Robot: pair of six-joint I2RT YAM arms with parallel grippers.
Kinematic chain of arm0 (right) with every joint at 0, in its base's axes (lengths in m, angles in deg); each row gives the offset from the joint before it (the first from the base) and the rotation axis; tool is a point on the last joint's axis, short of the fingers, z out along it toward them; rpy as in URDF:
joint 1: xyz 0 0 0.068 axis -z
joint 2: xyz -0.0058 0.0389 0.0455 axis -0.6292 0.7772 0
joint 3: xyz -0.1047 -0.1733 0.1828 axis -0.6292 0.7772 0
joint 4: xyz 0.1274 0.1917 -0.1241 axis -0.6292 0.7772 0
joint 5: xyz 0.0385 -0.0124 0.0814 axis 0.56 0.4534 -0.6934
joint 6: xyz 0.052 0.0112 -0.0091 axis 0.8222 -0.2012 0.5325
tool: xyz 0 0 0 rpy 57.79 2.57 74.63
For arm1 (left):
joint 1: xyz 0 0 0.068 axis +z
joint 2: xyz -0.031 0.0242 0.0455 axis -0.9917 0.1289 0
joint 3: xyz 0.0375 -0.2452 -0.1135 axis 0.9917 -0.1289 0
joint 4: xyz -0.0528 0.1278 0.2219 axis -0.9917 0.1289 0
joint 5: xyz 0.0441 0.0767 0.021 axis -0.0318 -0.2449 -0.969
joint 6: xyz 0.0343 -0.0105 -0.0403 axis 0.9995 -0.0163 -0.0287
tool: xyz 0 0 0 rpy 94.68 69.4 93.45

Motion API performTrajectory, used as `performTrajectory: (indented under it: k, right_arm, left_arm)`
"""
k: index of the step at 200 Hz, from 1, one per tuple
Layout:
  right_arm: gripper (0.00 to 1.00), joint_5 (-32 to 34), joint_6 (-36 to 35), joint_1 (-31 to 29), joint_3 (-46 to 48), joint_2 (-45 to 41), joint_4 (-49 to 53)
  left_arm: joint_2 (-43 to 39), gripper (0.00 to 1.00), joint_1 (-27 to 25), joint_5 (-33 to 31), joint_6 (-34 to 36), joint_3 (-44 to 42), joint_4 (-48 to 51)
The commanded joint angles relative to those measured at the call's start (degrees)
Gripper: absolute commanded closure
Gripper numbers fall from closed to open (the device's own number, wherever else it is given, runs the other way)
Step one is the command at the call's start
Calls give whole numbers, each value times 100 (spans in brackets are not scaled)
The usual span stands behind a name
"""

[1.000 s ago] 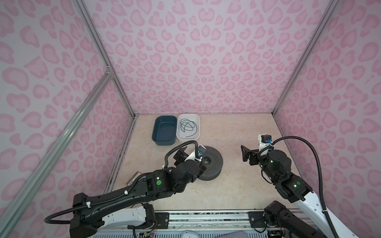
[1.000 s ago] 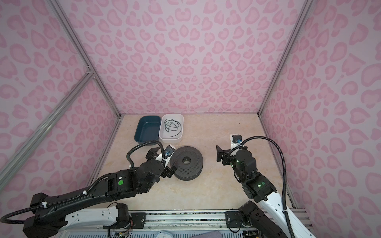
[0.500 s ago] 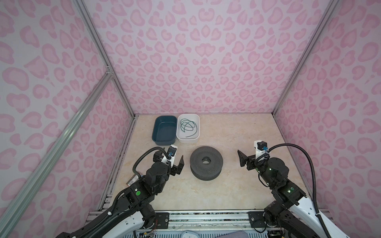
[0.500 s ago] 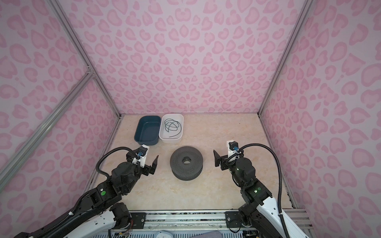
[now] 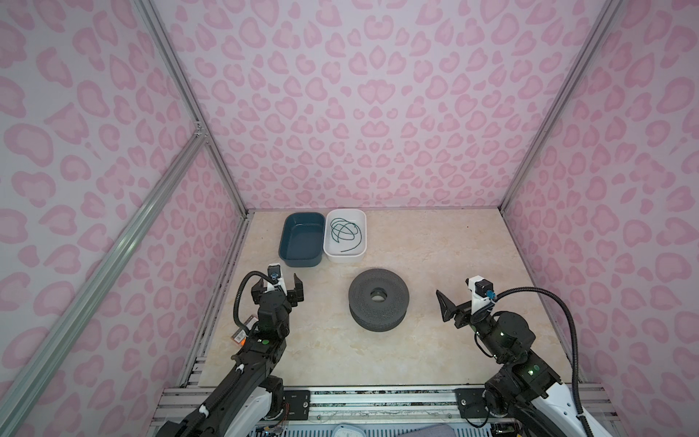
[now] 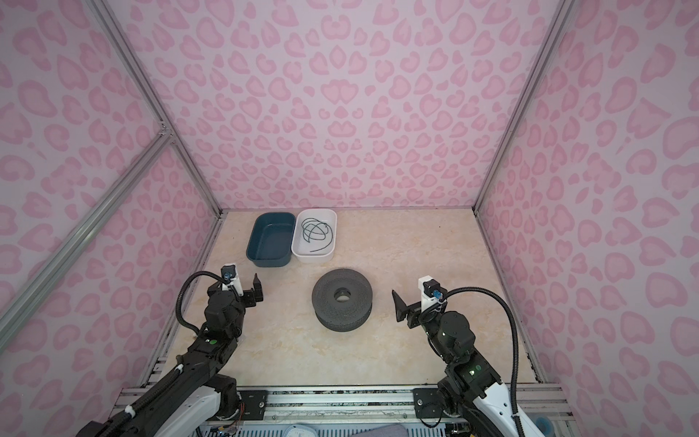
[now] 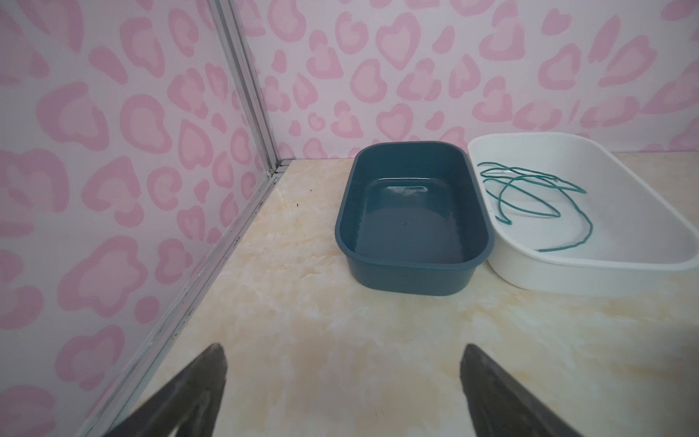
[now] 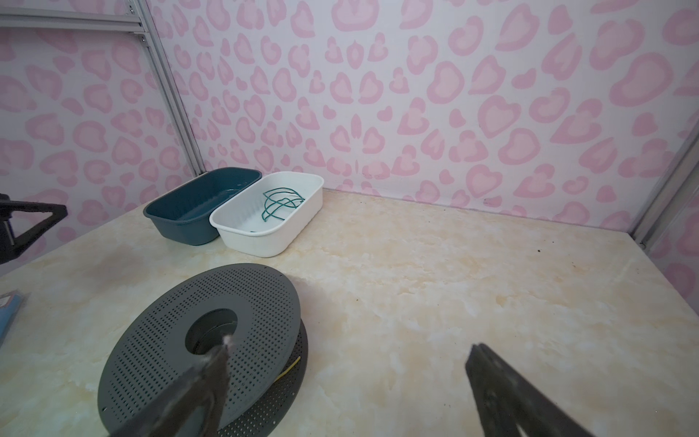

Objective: Wrap the cables

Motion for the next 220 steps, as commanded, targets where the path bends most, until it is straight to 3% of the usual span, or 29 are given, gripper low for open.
performTrajectory:
  k: [1, 74, 113, 143, 161, 170, 220]
  right_arm:
    - [1, -103, -180, -5, 278, -386, -328]
    - [1, -30, -440, 3, 448, -1036, 234]
    - [1, -70, -570, 4, 422, -662, 44]
    - [1, -187, -631, 7, 376, -259, -194]
    - [1, -229, -686, 7, 397, -93, -398]
    - [1, -242, -687, 11, 413, -31, -498]
    - [1, -369, -687, 9, 373, 318, -598]
  left_arm:
    - [579, 2, 201, 461, -289, -27, -1113]
    - [2283, 2, 424, 904, 106, 363, -2162]
    - [2842, 2, 524, 1034, 295, 328, -2906]
    - [2923, 2, 736, 1153, 71, 423, -2774]
    - [3348, 2, 1041, 1480, -172, 246, -3557]
    - [3185, 2, 1052, 1520, -176, 361, -3013]
    - [3275, 2, 1129, 1766, -172, 466, -2954]
